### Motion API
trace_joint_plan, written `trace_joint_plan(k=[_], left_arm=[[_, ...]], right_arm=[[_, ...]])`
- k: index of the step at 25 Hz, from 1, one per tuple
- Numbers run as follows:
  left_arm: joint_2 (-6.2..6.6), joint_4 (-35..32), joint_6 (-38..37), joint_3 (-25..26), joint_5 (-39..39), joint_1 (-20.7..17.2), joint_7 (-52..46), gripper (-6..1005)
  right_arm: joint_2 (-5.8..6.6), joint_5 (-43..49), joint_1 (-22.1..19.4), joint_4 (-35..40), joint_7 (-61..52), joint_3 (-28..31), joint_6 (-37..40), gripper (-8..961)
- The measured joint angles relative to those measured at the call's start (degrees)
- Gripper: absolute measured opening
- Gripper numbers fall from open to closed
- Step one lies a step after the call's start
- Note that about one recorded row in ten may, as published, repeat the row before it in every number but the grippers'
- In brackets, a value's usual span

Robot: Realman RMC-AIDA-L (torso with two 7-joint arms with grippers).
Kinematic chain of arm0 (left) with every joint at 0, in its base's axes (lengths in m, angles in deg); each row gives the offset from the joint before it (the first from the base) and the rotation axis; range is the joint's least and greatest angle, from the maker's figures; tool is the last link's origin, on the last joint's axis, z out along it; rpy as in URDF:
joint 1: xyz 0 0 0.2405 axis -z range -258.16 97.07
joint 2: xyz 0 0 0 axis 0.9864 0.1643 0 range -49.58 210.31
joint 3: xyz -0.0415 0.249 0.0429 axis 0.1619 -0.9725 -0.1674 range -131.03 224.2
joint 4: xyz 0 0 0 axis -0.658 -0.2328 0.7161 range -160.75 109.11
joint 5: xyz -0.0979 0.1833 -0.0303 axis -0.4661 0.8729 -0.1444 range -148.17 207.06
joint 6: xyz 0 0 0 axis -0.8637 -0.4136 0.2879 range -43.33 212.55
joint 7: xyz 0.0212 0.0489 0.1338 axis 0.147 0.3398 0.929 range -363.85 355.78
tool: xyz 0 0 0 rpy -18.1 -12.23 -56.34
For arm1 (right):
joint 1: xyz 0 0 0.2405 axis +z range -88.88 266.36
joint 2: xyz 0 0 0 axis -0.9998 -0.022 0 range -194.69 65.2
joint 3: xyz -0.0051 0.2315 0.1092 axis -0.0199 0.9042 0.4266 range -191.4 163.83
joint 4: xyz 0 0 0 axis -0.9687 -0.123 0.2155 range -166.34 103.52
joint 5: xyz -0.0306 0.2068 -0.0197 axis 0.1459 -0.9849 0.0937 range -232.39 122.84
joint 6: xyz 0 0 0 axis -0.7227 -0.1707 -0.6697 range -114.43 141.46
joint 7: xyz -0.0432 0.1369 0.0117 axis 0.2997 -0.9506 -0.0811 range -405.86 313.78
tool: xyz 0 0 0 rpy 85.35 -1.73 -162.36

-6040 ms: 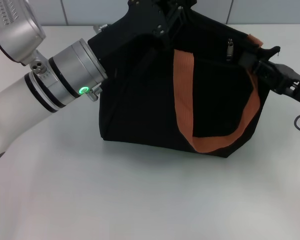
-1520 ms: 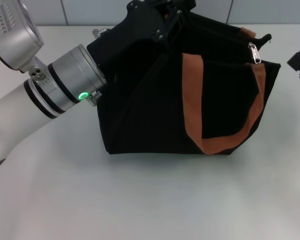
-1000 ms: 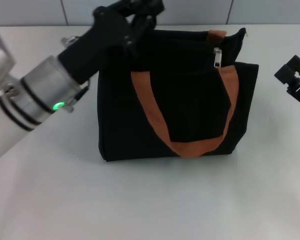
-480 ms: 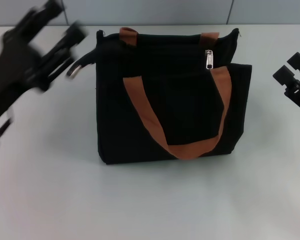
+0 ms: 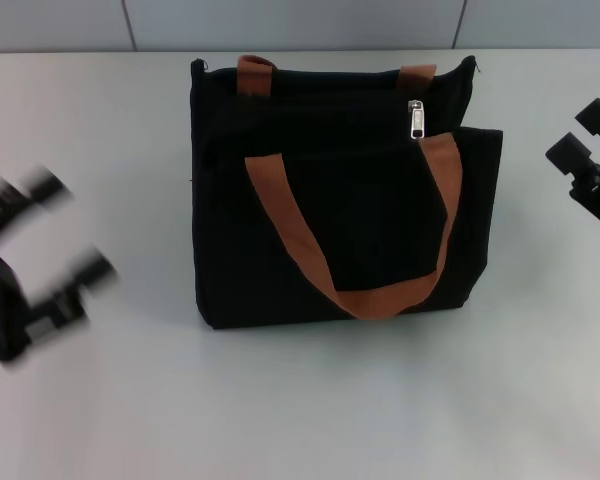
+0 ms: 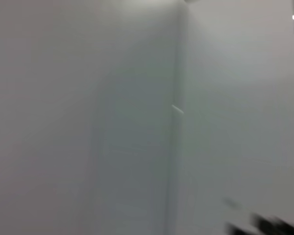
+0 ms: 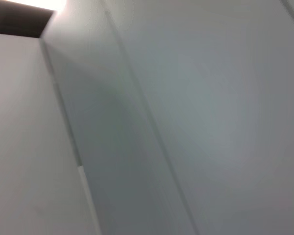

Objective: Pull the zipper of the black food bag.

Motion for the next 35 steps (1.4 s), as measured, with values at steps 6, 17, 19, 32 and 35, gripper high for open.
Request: trace_joint_plan(k=[6,17,19,32,35], left_arm=[[0.35,-1.57,0.24,-11.63,4.25,1.45,0.00,832],[-0.06,-1.12,3.69,-12.73,12.24,5.48,-0.05,832],[-0.06,-1.12,3.69,-12.73,12.24,5.48,-0.05,832],[-1.62,-0.38,7.49,-13.19,12.28,4.45,0.97,832],[-1.83,-0.37,7.64,-13.35,12.32,4.17,0.98,832]], right_arm=[[0.02,5.75,2.44,7.02,0.92,-14.74,7.23,819],[-0.46,6.26,6.46,4.55,2.06,-37.47,-5.00,818],[-0.46,5.57,6.28,3.42,3.05,-37.32,-5.29,818],[-0.43,2.09,5.88,1.80,3.66,-37.55,-5.02,818],[-0.43,2.09,5.89,1.75,3.66,-37.38,-5.02,818]])
